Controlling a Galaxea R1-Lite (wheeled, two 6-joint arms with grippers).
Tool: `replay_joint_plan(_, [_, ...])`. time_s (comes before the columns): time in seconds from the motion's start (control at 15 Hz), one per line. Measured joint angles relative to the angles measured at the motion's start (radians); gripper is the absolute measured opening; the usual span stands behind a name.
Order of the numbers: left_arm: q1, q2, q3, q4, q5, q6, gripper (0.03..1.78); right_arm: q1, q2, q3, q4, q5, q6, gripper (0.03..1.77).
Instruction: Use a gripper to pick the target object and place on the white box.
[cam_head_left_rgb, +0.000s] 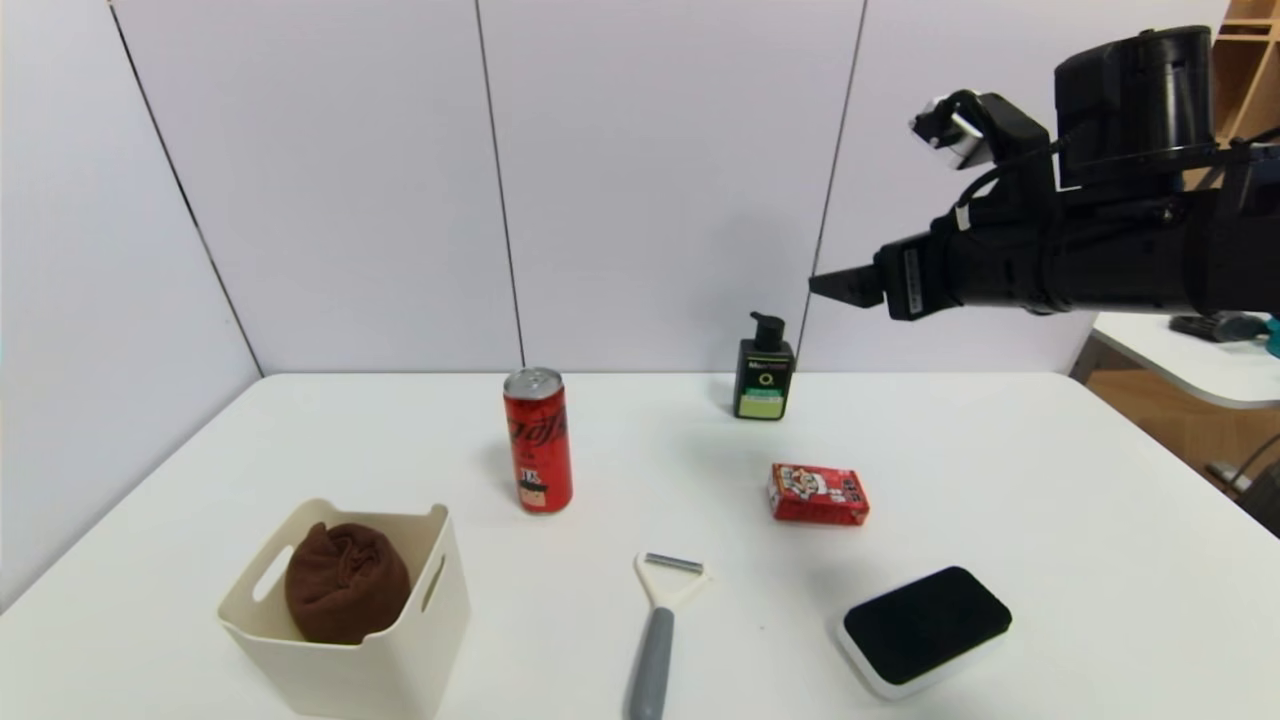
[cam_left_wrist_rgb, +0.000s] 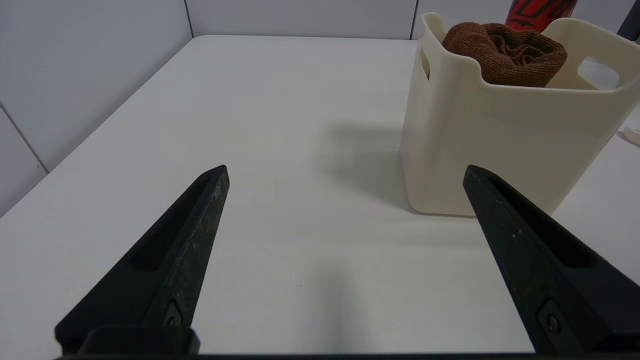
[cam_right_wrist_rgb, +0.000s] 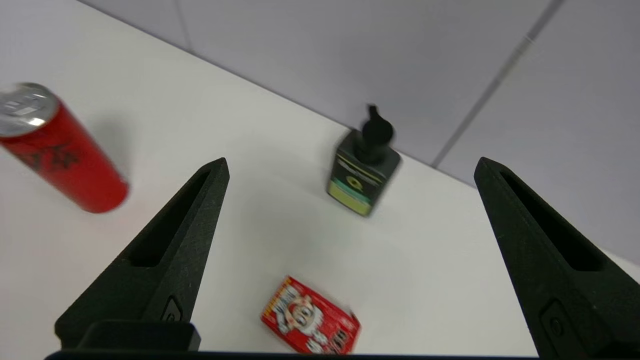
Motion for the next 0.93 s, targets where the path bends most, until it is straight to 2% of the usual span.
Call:
replay_joint_plan(0.07, [0.000, 0.000, 0.000, 0.000, 0.000, 0.000, 1.69, -0.010, -0.027, 0.034, 0.008, -0.063, 0.000, 1.69])
replay_joint_plan(0.13, [0.000, 0.000, 0.000, 0.000, 0.000, 0.000, 1.69, -0.032, -0.053, 0.066, 0.004, -0.098, 0.000, 1.69])
replay_joint_plan(0.27, [0.000, 0.000, 0.000, 0.000, 0.000, 0.000, 1.69, -0.069, -0.100, 0.122, -0.028, -0.109, 0.000, 1.69])
replay_joint_plan(0.4, [0.000, 0.000, 0.000, 0.000, 0.000, 0.000, 1.69, -0.107, -0.149, 0.190, -0.122, -0.109, -0.001, 1.69])
replay_joint_plan(0.67, [0.000, 0.000, 0.000, 0.000, 0.000, 0.000, 1.69, -0.159, -0.297, 0.403, -0.302, -0.080, -0.006, 1.69])
replay_joint_plan(0.93, [0.000, 0.000, 0.000, 0.000, 0.000, 0.000, 1.69, -0.245, -0.534, 0.639, -0.365, 0.011, -0.021, 1.69])
